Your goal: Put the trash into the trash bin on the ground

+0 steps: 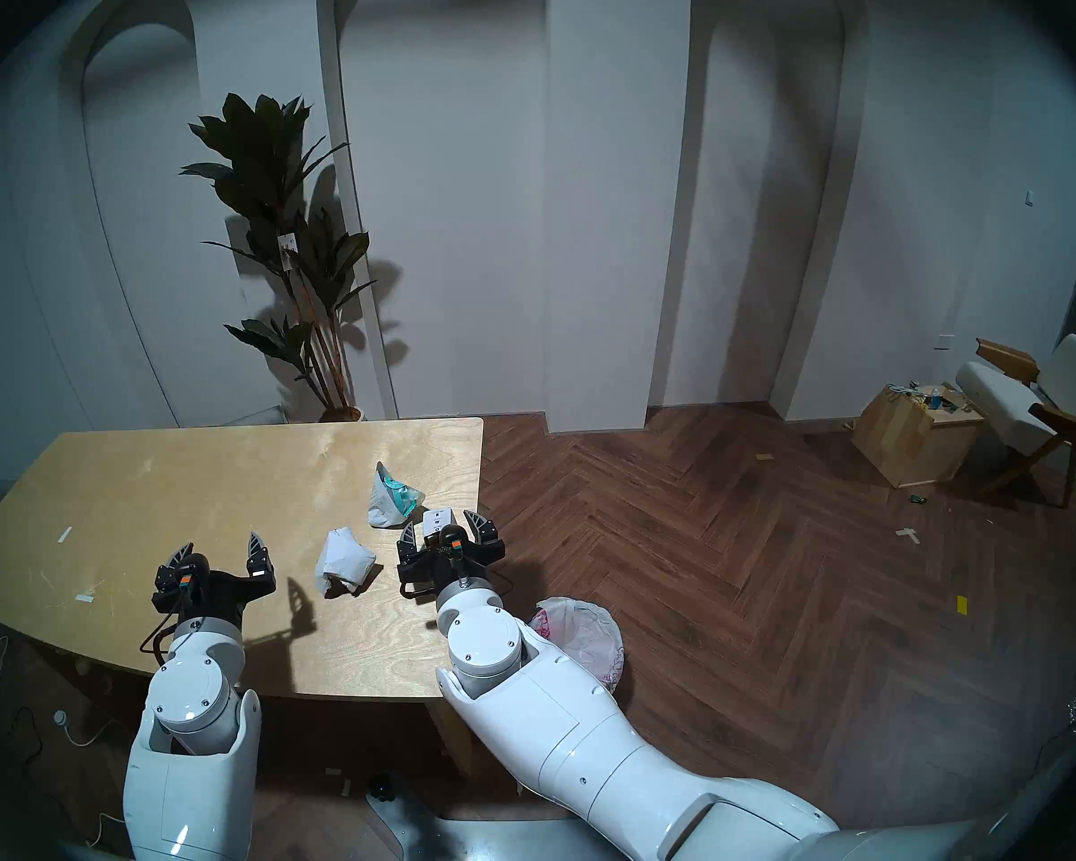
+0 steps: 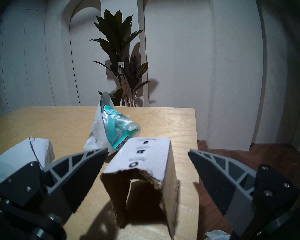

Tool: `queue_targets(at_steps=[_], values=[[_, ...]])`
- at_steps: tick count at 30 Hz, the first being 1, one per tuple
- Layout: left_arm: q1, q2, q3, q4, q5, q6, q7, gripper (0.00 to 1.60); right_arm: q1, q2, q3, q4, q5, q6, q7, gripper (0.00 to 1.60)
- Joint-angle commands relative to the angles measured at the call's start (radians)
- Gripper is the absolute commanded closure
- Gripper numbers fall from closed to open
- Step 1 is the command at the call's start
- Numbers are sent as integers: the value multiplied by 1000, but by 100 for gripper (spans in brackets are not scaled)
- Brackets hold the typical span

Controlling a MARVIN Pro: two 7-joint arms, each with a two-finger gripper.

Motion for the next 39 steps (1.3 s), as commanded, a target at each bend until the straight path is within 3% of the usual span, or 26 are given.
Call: queue_targets(at_steps=[1, 3, 5, 6, 12, 18, 25, 39], values=[[-2, -1, 1, -26, 0, -9, 1, 0, 67, -54, -29, 51, 18, -64, -36, 0], [0, -1, 2, -27, 0, -8, 2, 0, 72, -57, -33, 63, 24, -74, -42, 0], [1, -1, 3, -27, 0, -9, 3, 0, 75, -59, -36, 73, 23, -90, -51, 40], [2, -1, 4, -27, 0, -9, 3, 0, 76, -61, -36, 78, 23, -99, -53, 83], [-6, -1, 17, -21, 3, -7, 5, 0, 61, -34, -38, 36, 1, -134, -73, 112], [-13, 3, 28, -18, 2, -1, 5, 0, 27, 22, -26, -55, -16, -169, -117, 132], [-13, 6, 31, -16, 1, -2, 9, 0, 1, 119, 46, -150, -8, -178, -175, 160], [-13, 8, 31, -17, 0, -1, 9, 0, -90, 295, 175, -274, 60, -140, -180, 160]])
